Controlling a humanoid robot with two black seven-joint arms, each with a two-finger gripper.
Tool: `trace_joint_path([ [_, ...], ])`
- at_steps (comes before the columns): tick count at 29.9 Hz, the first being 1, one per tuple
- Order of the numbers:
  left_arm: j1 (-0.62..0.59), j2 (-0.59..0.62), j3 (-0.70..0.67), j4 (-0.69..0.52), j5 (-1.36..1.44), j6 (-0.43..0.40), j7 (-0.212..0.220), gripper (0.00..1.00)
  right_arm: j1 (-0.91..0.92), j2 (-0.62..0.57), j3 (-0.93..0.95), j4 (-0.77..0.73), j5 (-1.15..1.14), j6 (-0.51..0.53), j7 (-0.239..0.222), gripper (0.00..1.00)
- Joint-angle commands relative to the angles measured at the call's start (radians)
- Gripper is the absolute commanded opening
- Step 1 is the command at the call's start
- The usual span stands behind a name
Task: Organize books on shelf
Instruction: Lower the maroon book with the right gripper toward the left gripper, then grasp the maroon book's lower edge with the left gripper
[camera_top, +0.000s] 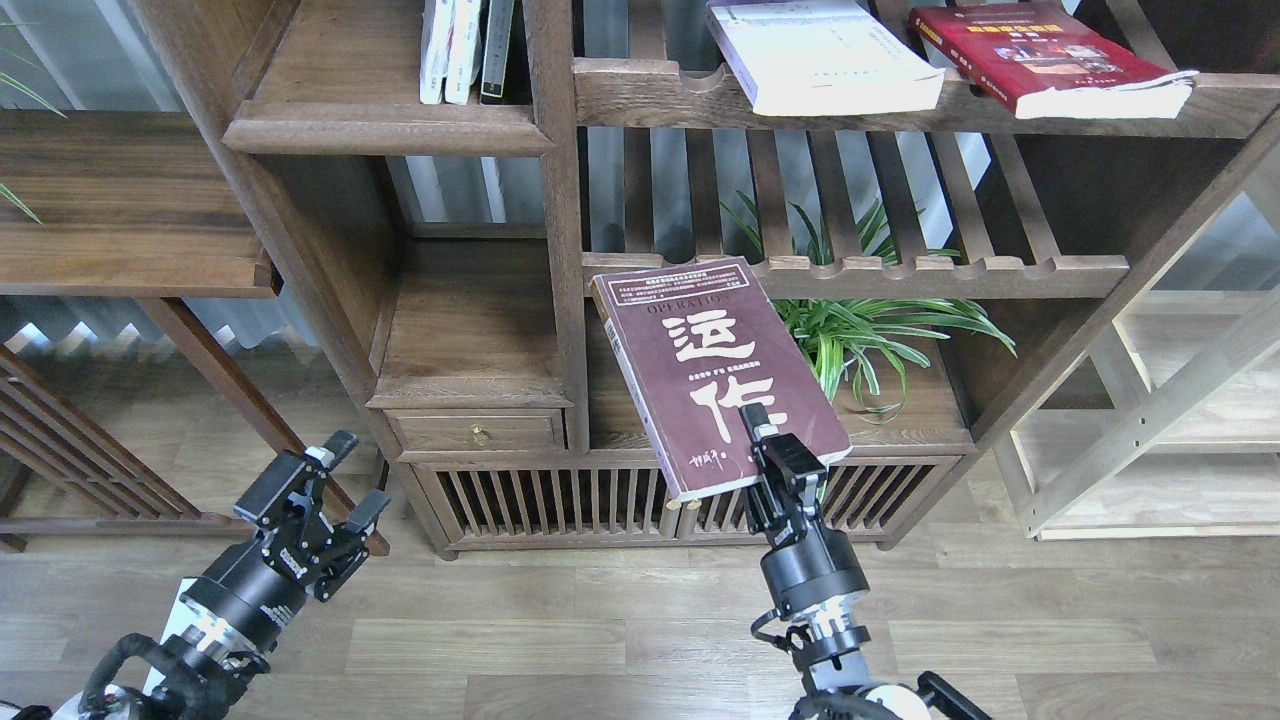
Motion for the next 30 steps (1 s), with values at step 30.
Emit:
trace_joint_path([
  [30, -0.002, -0.012, 0.123, -0.098, 0.127, 0.0, -0.002, 0.99, -0.033, 0.0, -0.191, -0.015, -0.133, 0.0, -0.042, 0.03],
])
